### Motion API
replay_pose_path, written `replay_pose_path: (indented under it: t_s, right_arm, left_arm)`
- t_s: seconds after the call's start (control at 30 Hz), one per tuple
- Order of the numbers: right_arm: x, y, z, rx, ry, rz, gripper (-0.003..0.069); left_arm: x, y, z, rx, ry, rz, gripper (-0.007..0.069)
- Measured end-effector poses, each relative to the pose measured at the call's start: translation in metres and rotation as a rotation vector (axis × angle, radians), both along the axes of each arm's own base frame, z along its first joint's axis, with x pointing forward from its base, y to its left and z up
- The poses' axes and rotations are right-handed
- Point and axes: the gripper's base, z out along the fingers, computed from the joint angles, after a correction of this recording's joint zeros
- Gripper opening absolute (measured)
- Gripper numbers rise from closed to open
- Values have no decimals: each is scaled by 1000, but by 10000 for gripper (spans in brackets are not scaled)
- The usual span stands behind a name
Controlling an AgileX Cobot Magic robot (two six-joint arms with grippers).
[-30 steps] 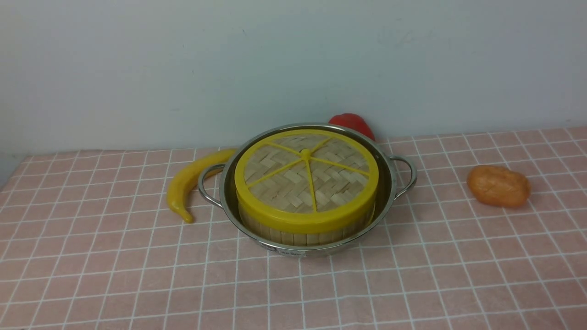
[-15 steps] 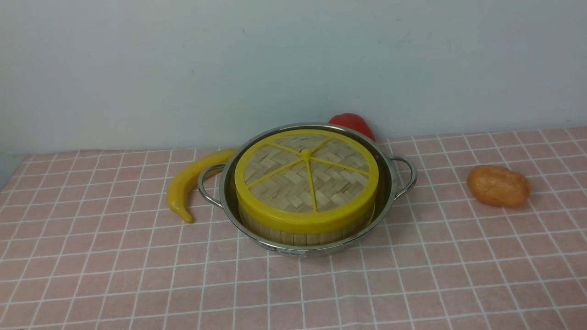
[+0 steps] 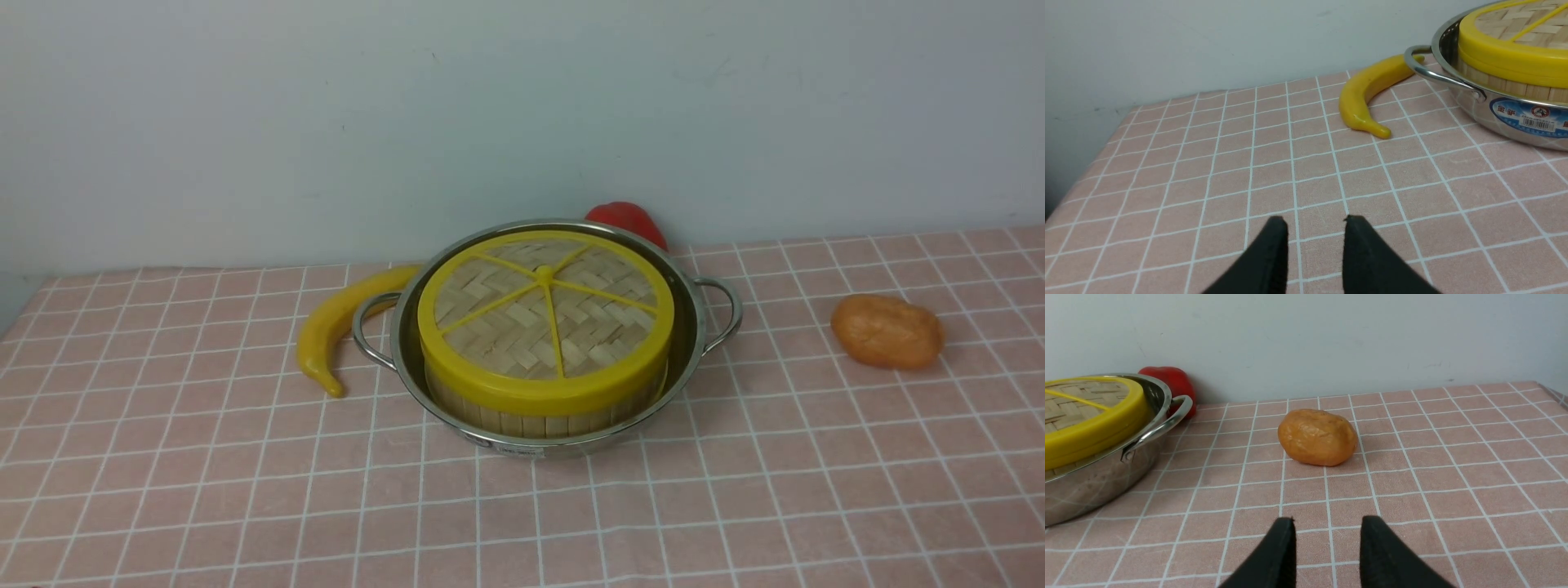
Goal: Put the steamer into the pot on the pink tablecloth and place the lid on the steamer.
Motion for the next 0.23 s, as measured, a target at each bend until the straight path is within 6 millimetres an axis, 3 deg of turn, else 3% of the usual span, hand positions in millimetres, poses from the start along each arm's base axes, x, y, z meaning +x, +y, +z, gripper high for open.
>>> replay_pose_path:
  t_s: [0.23]
  right_arm:
    - [0,0,0,-1,0,0,242]
  left_arm:
    - [0,0,0,0,0,0,202]
